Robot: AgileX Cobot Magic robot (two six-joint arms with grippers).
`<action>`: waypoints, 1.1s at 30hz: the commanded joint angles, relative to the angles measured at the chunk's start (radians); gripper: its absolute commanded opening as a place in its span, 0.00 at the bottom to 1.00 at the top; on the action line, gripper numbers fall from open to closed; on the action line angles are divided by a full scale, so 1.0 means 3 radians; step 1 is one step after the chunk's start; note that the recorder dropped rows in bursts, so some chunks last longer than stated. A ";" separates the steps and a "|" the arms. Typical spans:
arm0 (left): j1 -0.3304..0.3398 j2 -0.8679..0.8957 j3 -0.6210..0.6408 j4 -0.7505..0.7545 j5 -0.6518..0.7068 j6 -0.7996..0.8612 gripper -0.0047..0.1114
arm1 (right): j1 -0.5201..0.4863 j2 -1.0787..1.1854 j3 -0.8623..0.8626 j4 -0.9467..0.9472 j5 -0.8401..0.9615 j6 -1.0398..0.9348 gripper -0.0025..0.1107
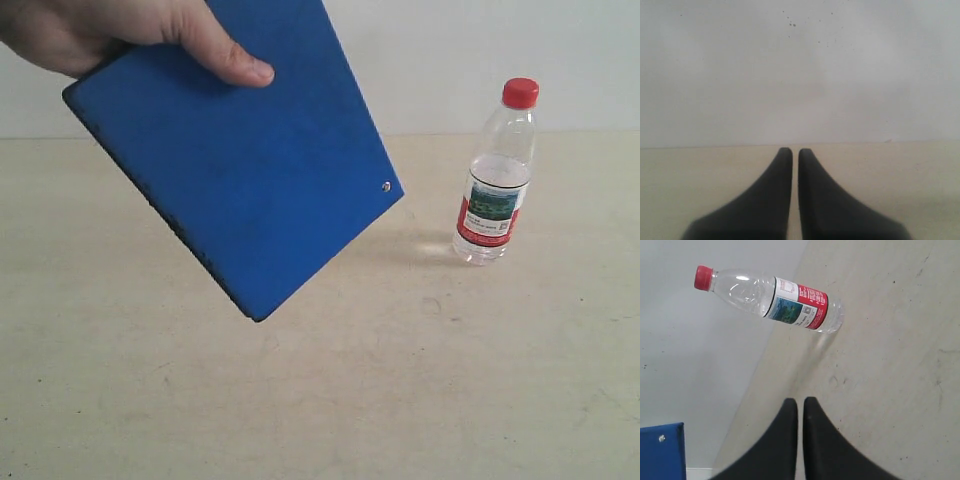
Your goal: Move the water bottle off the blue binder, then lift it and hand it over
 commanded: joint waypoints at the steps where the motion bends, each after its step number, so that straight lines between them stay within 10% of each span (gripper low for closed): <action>1: -0.0009 -0.0015 0.0009 -0.0032 0.0049 -0.0007 0.08 | 0.0006 -0.0015 -0.0008 -0.0029 -0.0025 -0.1031 0.02; 8: -0.0009 -0.0015 0.0009 -0.0032 0.0059 -0.0007 0.08 | -0.0001 -0.0015 -0.0008 -0.0728 -0.0297 -0.2188 0.02; 33: -0.0009 -0.0015 0.0009 -0.0032 0.0133 -0.0031 0.08 | -0.0001 -0.0015 -0.0008 -0.0309 -0.0224 -0.2013 0.02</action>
